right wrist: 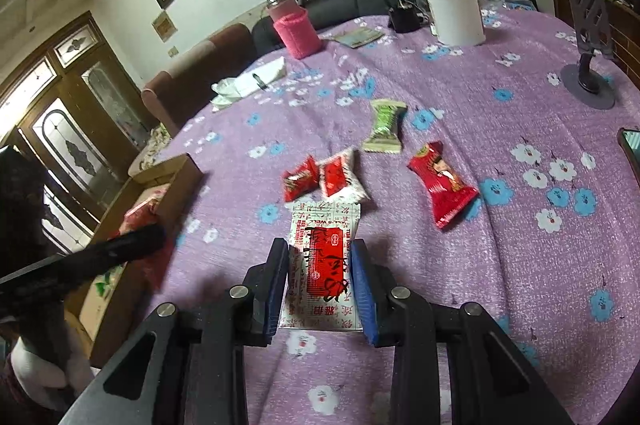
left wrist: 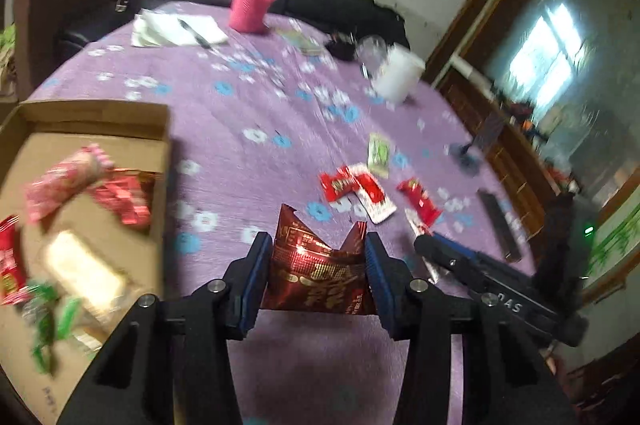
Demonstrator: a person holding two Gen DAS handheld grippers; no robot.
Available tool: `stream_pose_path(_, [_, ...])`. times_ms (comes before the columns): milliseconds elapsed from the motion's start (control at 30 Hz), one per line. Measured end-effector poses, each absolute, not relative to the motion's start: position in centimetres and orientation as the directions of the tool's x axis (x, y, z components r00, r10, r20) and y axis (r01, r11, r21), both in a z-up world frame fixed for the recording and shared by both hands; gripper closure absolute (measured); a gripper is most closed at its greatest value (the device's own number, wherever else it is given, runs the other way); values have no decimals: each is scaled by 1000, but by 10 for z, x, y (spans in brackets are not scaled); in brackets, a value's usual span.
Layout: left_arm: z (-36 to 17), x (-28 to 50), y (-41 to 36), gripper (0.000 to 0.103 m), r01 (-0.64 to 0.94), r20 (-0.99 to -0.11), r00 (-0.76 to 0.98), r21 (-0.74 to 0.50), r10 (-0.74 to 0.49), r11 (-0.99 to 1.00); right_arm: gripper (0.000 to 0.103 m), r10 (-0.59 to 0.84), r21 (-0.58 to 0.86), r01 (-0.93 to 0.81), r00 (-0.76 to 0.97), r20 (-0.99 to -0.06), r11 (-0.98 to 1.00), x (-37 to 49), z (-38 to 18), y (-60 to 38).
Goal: Organize snacks
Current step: 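Carry the dark red snack with the left gripper while the right carries the white-red packet to the box, then open both grippers over the box to drop the snacks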
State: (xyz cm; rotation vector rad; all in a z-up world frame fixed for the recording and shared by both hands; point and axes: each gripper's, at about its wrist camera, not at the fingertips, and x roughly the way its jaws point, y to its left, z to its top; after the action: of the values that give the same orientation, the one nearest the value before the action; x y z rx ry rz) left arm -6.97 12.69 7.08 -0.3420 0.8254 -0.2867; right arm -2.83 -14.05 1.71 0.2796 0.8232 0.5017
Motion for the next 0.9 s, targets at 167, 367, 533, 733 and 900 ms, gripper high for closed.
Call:
stream_pose_path(167, [80, -105, 200, 56, -11, -639, 710, -431, -297, 902, 68, 604, 451, -402, 532, -593, 797, -46, 41, -109])
stream_pose_path(367, [68, -145, 278, 56, -211, -677, 725, -392, -126, 895, 68, 696, 438, -558, 426, -579, 705, -66, 69, -31])
stream_pose_path(533, [54, -163, 315, 54, -290, -695, 715, -391, -74, 874, 68, 720, 429, -632, 317, -617, 645, -76, 63, 36])
stream_pose_path(733, [50, -172, 325, 45, -275, -680, 726, -425, -104, 862, 68, 697, 385, -700, 224, -681, 602, -98, 45, 98])
stream_pose_path(900, [59, -178, 324, 26, -261, -655, 749, -434, -103, 862, 67, 664, 340, -717, 225, -713, 608, -107, 35, 119])
